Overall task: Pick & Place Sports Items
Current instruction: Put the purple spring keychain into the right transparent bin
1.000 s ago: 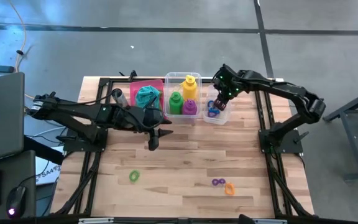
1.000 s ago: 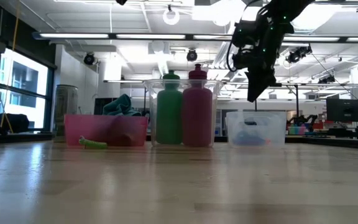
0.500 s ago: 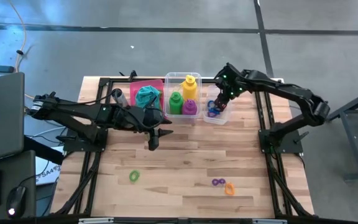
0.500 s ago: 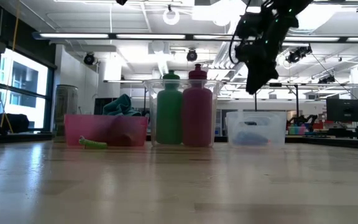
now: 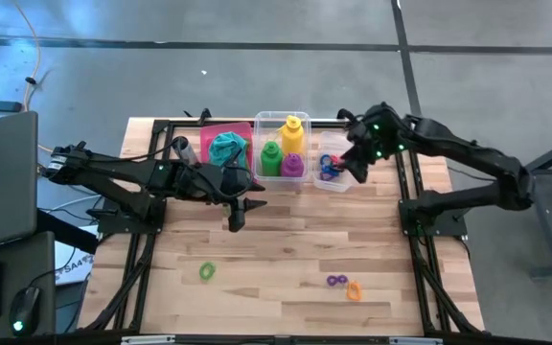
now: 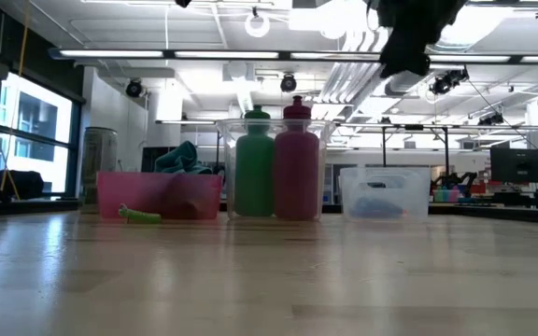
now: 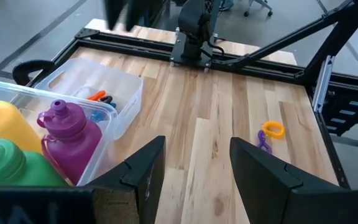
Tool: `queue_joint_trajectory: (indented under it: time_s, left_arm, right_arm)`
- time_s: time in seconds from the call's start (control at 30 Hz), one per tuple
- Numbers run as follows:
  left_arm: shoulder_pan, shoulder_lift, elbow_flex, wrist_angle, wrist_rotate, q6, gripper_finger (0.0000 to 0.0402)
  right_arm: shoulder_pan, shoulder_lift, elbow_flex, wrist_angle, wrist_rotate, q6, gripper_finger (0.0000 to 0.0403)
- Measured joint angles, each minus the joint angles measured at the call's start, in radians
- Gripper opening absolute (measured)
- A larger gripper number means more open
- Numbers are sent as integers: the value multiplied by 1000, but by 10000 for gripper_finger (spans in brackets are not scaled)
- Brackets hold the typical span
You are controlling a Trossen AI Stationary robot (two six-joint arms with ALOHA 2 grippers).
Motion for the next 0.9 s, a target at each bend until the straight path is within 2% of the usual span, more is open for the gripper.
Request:
queue_joint_trajectory:
  time_s: [0.17,0.43,0.57,0.9]
  left_arm:
    - [0,0,0,0,0,9,177]
    - [0,0,0,0,0,8,177]
    - [0,0,0,0,4,8,177]
    - [-5,0,0,0,117,7,177]
  right_arm:
    - [76,-45,0,-28,-98,22,154]
    - [239,-69,0,-27,-105,127,153]
    - [338,-69,0,-24,-50,172,153]
    - [603,-69,0,72,108,345,153]
